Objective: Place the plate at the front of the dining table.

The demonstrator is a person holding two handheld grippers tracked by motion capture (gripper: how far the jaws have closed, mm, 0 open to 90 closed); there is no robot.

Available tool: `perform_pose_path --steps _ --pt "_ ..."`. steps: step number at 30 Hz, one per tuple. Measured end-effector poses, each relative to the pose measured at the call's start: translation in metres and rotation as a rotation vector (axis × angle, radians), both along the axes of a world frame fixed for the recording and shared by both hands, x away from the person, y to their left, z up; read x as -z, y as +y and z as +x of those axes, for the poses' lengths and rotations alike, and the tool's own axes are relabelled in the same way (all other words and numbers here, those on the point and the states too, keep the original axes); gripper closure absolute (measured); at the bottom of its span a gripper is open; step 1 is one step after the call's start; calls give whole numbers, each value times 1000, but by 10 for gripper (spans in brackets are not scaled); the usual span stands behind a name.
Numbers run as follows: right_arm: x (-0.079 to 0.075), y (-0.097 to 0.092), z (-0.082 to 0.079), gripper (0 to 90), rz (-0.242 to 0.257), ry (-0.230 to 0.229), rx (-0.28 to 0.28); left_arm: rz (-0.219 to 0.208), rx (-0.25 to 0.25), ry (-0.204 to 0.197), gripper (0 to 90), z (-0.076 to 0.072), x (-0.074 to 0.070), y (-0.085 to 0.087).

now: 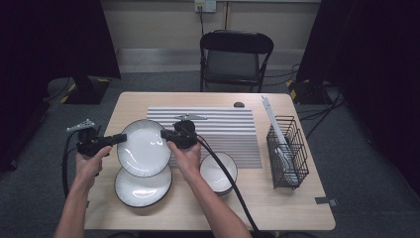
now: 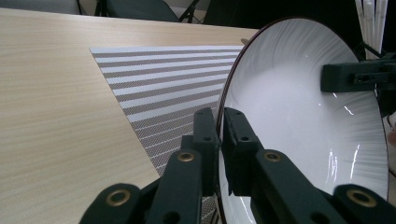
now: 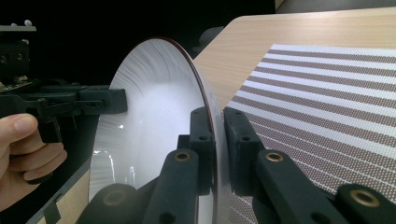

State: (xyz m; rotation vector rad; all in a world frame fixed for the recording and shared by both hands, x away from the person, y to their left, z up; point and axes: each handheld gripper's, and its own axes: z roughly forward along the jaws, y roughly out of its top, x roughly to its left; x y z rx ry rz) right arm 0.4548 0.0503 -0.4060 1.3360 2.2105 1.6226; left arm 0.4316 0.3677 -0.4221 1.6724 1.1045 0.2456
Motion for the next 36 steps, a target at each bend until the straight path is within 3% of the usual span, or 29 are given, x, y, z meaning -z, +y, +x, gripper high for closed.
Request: perform_pose_path --steps 8,21,36 --pt "-17 -1 -1 831 9 -38 1 -14 -1 -34 845 0 -17 0" --pt "-35 -11 2 829 -8 -62 10 -30 16 -60 848 6 -29 -11" --pt "-55 -24 5 830 6 -97 22 -38 31 -99 848 14 -49 -22"
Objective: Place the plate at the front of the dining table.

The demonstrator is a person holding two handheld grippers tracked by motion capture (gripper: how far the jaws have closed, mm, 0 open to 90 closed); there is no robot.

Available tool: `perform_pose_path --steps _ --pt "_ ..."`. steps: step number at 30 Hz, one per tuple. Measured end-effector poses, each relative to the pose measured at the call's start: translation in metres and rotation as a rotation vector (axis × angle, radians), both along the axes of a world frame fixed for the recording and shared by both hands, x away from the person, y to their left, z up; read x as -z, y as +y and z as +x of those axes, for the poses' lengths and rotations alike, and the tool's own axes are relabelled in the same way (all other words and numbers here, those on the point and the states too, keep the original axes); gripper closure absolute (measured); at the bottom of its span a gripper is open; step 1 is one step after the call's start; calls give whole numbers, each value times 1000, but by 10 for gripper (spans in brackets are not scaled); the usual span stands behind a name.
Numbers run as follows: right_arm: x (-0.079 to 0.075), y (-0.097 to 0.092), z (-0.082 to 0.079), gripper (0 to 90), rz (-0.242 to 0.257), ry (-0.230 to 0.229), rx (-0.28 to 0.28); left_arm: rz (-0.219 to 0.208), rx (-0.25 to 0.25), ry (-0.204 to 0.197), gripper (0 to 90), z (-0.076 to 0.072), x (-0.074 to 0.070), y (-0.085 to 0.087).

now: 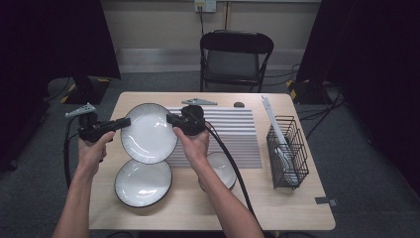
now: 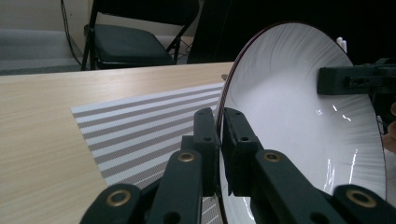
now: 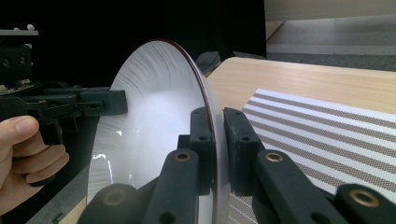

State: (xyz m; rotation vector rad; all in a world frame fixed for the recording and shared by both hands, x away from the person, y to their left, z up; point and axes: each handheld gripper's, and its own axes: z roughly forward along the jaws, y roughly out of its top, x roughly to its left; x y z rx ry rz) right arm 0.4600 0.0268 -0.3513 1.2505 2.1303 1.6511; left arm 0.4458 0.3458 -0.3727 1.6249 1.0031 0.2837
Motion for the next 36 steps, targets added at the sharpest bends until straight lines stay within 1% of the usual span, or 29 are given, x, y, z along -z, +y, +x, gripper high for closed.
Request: perform_pose_path --steps 2,5,7,9,11,14,18,21,23,28,31,34,36 --pt "-2 -2 0 831 -1 -3 3 6 4 -2 848 1 -3 -3" --pt "-3 -8 1 828 13 0 12 11 6 -11 849 4 -7 -9" --pt "-5 -12 2 827 18 0 17 1 15 -13 849 5 -8 -11" --pt "-8 -15 3 828 12 -8 17 -1 18 -16 850 6 -9 -14" --pt "-10 -18 3 829 5 -17 15 -12 19 -17 849 8 -10 -17" --pt "-12 -25 5 829 5 -24 22 -8 22 -20 851 9 -11 -24" --pt "-13 -34 6 828 15 -30 29 -12 35 -26 854 11 -13 -32" --pt "-14 -40 7 828 26 -38 27 -15 44 -39 857 11 -14 -36" --pt "-13 -44 7 831 26 -43 24 -20 46 -31 857 13 -13 -39" --pt "-13 -50 8 832 26 -50 26 -28 58 -30 859 15 -12 -44" --pt "-13 -54 8 833 19 -47 24 -25 61 -29 859 17 -12 -47" --pt "-14 -57 10 834 15 -55 24 -26 64 -30 859 19 -13 -51" --pt "-14 -60 11 835 19 -55 24 -26 67 -29 859 20 -13 -53"
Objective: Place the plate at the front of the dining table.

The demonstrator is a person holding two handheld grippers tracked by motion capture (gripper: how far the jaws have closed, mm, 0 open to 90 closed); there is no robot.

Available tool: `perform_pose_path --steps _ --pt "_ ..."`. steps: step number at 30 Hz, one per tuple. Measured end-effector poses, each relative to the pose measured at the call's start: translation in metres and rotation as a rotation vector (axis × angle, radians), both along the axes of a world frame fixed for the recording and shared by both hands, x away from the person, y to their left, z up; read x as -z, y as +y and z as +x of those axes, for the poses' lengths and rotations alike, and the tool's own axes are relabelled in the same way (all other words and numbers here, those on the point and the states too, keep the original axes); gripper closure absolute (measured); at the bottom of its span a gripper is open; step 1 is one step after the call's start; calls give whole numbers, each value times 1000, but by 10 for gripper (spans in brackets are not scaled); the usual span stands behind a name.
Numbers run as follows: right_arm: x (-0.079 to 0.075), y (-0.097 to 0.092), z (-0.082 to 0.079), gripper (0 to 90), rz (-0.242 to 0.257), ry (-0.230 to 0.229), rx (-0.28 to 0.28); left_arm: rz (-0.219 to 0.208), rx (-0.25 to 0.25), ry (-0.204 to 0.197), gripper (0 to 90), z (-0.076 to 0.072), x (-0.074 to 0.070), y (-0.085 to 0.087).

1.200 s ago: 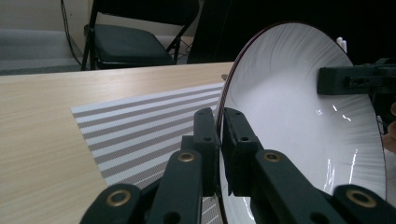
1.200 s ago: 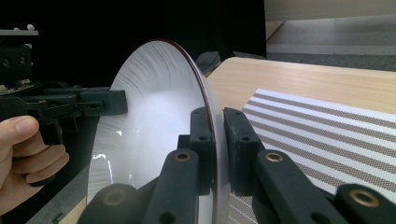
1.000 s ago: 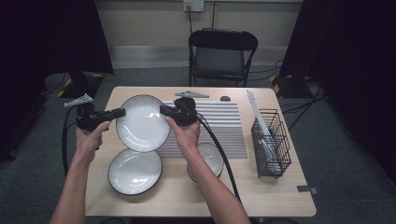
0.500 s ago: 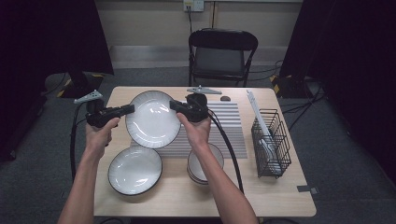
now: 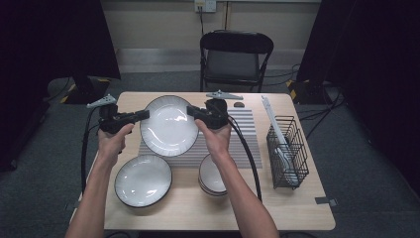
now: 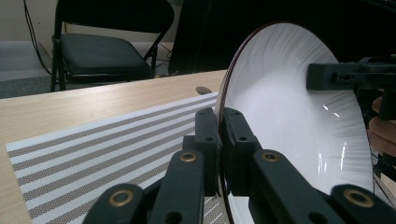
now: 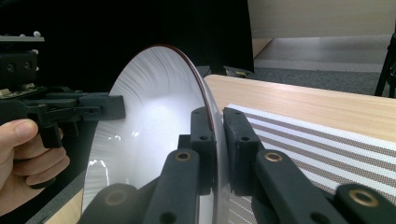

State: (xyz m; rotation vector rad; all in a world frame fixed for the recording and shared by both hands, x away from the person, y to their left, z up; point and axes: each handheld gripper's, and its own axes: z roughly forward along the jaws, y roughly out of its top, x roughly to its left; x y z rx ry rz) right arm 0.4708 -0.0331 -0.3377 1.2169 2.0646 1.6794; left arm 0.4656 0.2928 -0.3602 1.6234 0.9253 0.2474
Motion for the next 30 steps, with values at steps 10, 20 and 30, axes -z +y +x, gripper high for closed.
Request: perform_pose_path --steps 10,20,30 --pt "9 -16 4 834 -4 18 14 -9 23 15 860 8 13 -16" --pt "13 -32 6 835 -34 18 18 -16 50 40 863 14 23 -31" --pt "25 -47 11 835 -21 42 29 -5 59 54 864 20 32 -46"
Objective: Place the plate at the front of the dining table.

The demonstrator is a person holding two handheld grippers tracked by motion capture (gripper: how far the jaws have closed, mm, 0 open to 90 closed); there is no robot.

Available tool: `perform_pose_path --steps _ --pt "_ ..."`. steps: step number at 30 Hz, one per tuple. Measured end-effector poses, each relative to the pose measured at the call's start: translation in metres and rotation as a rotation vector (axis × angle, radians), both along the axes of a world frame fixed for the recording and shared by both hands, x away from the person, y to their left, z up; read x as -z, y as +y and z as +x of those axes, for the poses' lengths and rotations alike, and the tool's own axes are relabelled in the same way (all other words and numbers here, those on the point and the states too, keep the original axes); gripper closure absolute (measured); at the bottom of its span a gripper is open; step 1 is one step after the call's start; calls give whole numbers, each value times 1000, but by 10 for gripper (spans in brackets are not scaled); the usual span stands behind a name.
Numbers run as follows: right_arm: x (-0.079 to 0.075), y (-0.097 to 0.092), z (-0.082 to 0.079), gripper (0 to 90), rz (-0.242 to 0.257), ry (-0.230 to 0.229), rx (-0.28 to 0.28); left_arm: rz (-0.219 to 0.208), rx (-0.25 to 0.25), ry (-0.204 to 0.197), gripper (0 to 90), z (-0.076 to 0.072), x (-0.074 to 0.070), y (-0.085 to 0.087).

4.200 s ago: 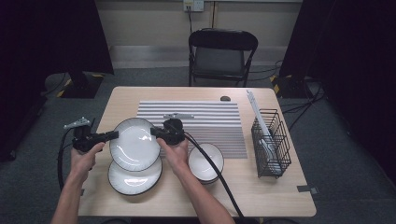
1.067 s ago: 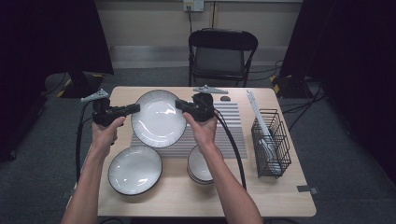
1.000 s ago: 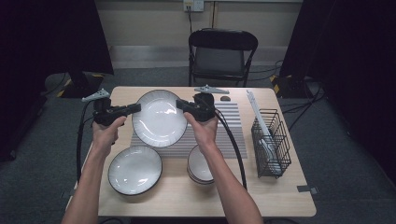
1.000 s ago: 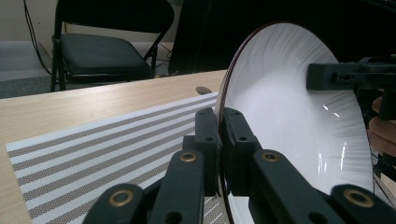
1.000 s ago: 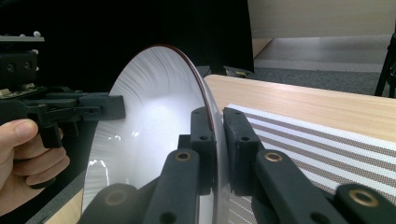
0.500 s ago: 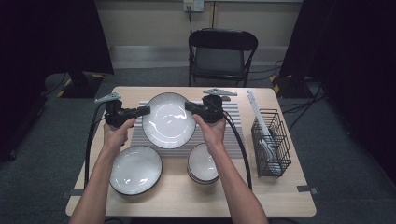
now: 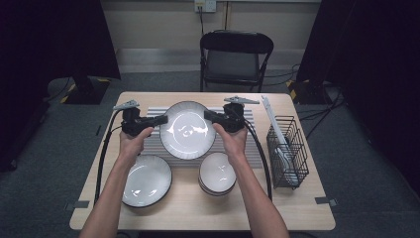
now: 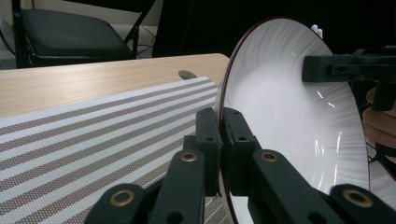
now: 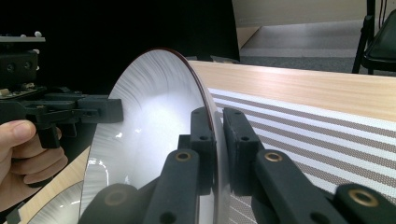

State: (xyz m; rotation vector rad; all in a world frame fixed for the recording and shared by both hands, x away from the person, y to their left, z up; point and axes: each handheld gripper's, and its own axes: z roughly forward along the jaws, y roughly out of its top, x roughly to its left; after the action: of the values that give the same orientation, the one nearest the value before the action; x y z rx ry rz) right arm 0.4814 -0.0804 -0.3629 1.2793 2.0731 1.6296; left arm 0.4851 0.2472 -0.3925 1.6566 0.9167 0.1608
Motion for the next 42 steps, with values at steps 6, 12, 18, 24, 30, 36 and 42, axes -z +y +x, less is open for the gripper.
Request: perform_pose_path --steps 6,12,18,24,30,36,42 --pt "8 -6 3 835 -1 18 3 21 7 11 863 3 6 -6" --pt "15 -11 5 836 13 39 8 25 9 20 862 6 11 -11" --pt "17 -14 7 837 8 45 9 23 8 28 860 8 15 -13" --pt "20 -15 10 839 3 58 8 27 12 35 857 10 20 -14" --pt "23 -14 12 837 -2 70 7 14 5 53 855 11 29 -14" --pt "28 -14 13 834 6 84 6 23 8 60 852 11 32 -14" --pt "28 -14 14 832 7 83 3 24 14 71 818 11 34 -15"
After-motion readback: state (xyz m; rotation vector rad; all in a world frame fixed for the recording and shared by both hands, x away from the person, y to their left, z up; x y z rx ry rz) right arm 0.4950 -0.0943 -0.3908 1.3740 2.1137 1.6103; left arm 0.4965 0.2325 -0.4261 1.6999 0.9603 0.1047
